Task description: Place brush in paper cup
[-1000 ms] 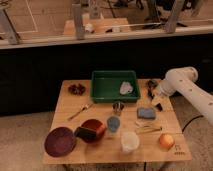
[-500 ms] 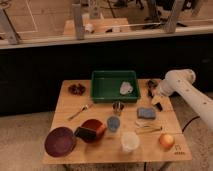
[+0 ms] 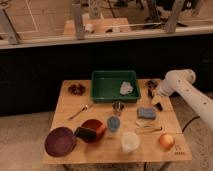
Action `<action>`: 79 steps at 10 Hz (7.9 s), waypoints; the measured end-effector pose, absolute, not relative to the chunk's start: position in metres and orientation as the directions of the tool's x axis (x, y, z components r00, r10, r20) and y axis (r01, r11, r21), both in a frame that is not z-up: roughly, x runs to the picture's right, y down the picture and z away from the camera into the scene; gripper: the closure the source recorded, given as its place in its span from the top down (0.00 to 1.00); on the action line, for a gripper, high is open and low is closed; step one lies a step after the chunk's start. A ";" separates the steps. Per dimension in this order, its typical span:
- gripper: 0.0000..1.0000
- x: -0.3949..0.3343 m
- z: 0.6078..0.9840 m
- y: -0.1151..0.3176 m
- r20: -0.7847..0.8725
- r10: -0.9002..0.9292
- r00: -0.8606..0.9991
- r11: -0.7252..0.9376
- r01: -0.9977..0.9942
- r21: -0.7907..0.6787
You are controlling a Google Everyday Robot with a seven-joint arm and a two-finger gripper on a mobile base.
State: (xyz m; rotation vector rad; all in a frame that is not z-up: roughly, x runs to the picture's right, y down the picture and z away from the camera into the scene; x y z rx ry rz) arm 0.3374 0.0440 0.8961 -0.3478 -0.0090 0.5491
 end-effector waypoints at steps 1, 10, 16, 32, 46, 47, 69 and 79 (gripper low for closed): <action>0.80 0.338 0.896 0.044 -0.084 0.513 0.854 0.796 -0.510 -0.326; 0.80 0.355 0.934 0.044 -0.096 0.576 0.812 0.789 -0.583 -0.194; 0.66 0.381 0.962 0.044 -0.097 0.665 0.740 0.702 -0.665 -0.254; 0.00 0.367 0.904 0.030 -0.038 0.635 0.771 0.728 -0.614 -0.305; 0.00 0.336 0.789 0.015 0.149 0.541 0.828 0.806 -0.460 -0.372; 0.00 0.337 0.784 0.016 0.152 0.546 0.824 0.799 -0.457 -0.390; 0.00 0.268 0.606 0.114 0.423 0.345 0.838 0.821 -0.052 -0.568; 0.00 0.243 0.571 0.157 0.614 0.121 0.780 0.843 0.246 -0.478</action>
